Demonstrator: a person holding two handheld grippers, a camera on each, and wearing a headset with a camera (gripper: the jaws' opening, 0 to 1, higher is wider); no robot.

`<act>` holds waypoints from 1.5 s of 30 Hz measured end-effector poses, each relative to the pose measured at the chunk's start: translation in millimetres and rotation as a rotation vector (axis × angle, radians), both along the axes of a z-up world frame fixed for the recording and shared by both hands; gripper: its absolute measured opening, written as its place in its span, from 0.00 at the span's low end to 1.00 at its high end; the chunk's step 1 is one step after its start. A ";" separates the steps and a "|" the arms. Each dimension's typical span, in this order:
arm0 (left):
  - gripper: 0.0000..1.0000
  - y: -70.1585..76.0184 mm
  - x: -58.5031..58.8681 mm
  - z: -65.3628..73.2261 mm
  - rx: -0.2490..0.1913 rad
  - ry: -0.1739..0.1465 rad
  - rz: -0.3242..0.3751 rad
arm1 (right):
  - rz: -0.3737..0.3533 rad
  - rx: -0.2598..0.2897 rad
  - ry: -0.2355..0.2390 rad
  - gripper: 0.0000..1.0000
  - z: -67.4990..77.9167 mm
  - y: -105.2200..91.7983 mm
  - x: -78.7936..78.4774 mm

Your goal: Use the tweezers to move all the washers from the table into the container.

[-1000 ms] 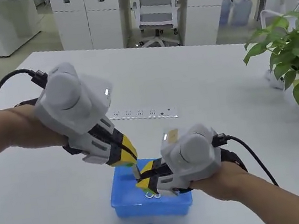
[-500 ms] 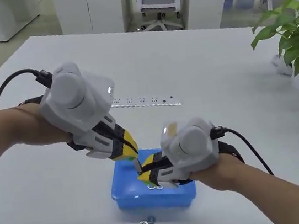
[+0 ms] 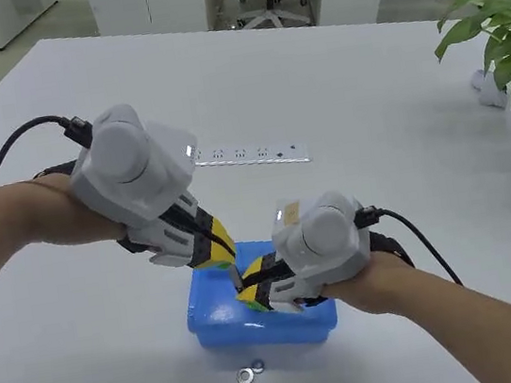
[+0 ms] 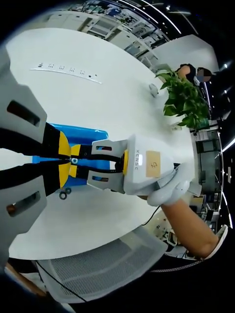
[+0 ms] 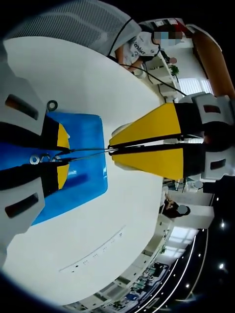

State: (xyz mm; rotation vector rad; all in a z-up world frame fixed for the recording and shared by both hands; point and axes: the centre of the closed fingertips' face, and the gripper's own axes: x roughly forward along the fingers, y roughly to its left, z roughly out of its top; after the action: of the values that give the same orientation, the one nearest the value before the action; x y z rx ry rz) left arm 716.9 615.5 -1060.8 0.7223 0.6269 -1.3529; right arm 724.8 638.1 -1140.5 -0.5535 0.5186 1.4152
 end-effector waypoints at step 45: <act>0.05 -4.7 -11.8 11.9 0.007 -0.011 -0.001 | 0.020 -0.007 -0.020 0.11 11.7 -3.1 -10.3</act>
State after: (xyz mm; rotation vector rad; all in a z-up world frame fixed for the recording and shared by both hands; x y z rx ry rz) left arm 705.0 610.7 -1048.9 0.7361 0.6227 -1.3475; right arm 714.5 635.0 -1128.8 -0.5791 0.5037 1.4265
